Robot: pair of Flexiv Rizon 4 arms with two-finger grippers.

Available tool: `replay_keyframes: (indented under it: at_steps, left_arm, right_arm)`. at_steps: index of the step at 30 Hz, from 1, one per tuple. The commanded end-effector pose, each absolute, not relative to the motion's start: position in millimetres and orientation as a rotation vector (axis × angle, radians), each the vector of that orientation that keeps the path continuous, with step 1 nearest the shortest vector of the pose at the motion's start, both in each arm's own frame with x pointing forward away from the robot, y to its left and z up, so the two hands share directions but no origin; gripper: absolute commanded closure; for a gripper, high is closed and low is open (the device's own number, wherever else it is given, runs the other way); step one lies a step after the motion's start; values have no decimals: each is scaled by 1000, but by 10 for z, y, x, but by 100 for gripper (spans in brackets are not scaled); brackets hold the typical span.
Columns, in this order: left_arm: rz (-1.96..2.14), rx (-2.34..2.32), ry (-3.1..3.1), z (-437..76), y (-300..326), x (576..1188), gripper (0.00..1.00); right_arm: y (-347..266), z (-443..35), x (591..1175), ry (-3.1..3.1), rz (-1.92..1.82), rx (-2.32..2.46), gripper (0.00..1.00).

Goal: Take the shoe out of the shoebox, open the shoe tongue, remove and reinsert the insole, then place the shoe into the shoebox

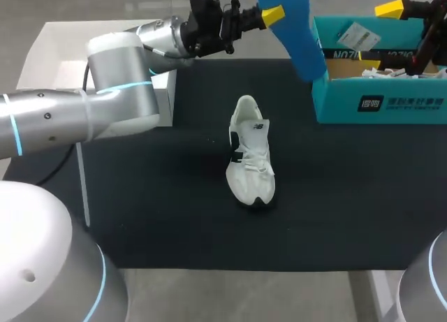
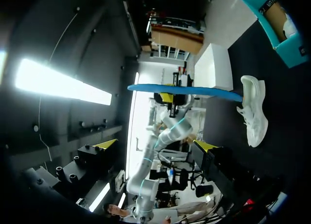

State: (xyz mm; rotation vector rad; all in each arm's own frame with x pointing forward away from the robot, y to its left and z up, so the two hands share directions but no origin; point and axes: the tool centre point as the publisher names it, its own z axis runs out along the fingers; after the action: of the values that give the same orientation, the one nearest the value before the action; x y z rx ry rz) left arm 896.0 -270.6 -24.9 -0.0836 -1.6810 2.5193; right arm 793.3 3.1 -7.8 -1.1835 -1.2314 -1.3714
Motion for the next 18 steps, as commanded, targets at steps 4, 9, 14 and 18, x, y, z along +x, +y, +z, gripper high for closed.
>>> replay_keyframes:
  at_steps: [4,9,14,18]
  left_arm:
    - [1580,561,-1568,-166,-2547,8859,100]
    - [1580,561,-1568,-166,-2547,8859,100]
    - [1580,561,-1568,-166,-2547,8859,100]
    - [1580,561,-1568,-166,-2547,8859,100]
  right_arm:
    - [44,-79,7936,-1232,-1371,-1185,0]
    - [44,-79,7936,-1232,-1371,-1185,0]
    - [44,-79,7936,-1232,-1371,-1185,0]
    - [44,-79,7936,-1232,-1371,-1185,0]
